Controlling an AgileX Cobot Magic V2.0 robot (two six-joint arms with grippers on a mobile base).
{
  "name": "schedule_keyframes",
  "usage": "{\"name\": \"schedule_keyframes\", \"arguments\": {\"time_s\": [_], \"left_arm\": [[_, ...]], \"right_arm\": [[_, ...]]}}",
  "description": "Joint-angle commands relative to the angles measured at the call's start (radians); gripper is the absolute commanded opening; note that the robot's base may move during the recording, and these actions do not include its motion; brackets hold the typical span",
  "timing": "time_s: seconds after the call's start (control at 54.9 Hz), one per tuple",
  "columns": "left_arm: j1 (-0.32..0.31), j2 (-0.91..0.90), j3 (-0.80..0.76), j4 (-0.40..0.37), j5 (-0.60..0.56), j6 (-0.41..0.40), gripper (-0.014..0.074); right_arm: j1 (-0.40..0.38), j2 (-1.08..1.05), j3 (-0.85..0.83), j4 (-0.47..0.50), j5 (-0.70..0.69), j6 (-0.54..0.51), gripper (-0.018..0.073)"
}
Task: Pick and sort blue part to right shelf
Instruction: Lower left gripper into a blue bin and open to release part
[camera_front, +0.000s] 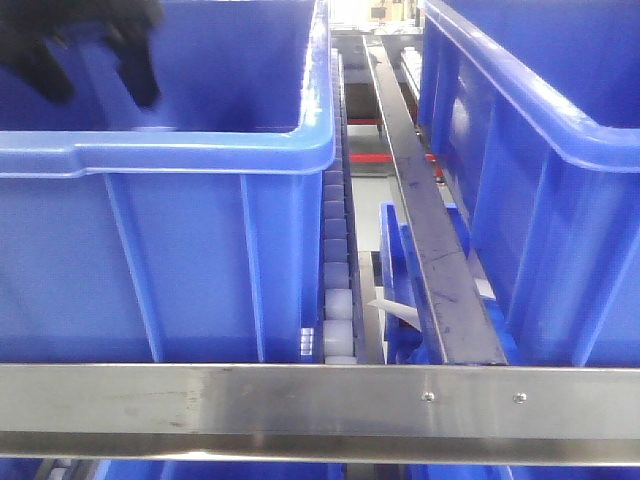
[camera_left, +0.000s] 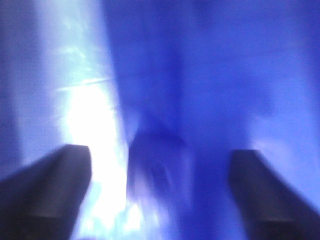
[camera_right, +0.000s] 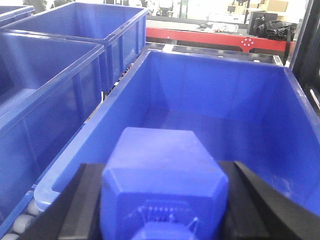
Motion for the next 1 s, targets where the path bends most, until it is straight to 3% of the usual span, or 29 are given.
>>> {"name": "schedule_keyframes", "arguments": {"time_s": [0.0, 0.219, 0.419, 0.692, 0.984], "left_arm": [[-0.017, -0.150, 0.070, 0.010, -0.121, 0.001, 0.0426], [-0.019, -0.433, 0.333, 0.030, -0.296, 0.001, 0.0282], [-0.019, -0.676, 0.533, 0.103, -0.345, 0.001, 0.0120], [-0.019, -1.003, 0.735, 0.130, -0.386, 0.001, 0.0127], [-0.019, -1.316, 0.844, 0.179, -0.371, 0.001, 0.0127]], "right_arm": [[-0.002, 0.014, -0.029, -0.020, -0.091, -0.009, 0.0248], [-0.002, 0.014, -0.029, -0.020, -0.065, -0.009, 0.0248], [-0.002, 0.030, -0.030, -0.020, -0.002, -0.006, 0.0246], [-0.002, 0.307, -0.142, -0.019, 0.010, 0.091, 0.0246], [-0.002, 0.729, -0.431, 0.022, 0.130, 0.109, 0.0246]]}}
